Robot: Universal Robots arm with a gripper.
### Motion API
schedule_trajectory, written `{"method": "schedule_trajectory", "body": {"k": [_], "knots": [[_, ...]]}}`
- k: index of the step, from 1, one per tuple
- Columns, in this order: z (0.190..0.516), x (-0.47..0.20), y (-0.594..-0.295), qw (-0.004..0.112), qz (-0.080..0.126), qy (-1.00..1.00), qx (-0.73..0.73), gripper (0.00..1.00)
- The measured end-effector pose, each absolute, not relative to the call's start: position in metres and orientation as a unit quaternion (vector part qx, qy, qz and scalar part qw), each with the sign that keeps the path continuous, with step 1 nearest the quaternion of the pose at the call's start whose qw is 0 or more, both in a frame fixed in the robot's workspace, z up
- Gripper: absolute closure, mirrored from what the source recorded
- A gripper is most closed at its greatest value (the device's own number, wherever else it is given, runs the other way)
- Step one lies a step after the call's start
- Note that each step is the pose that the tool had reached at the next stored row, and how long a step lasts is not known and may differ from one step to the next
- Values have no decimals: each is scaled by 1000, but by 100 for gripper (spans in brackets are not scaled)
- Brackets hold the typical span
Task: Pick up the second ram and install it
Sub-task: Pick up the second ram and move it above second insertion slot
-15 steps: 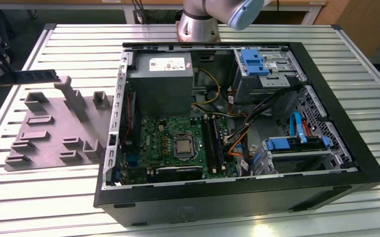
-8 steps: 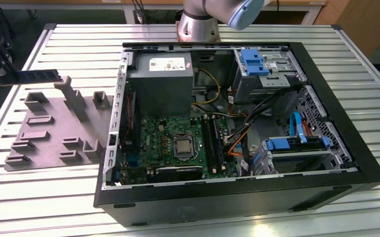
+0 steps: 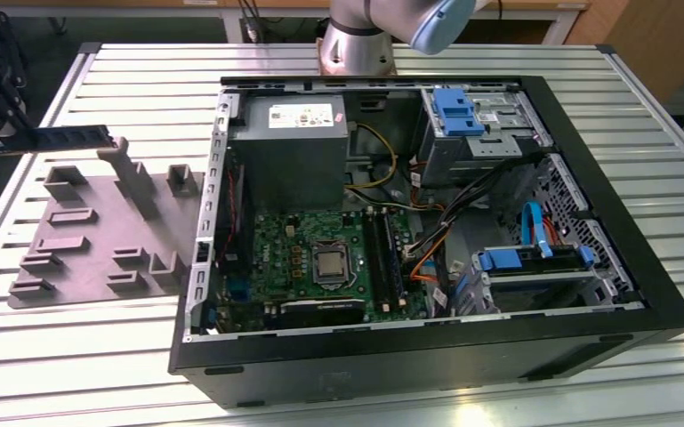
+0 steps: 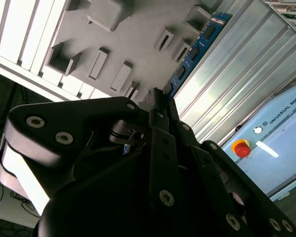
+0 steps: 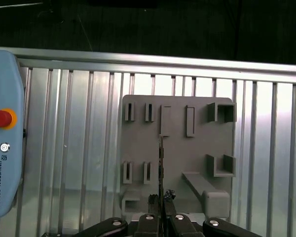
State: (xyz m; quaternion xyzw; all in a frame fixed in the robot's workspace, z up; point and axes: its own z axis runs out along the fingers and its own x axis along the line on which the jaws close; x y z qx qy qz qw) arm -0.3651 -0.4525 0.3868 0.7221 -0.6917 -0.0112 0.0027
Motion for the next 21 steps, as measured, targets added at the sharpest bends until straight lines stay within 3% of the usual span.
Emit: {"method": "schedule_trajectory", "body": {"k": [21], "knots": [[387, -357, -452, 3, -11, -692, 722, 86]]}}
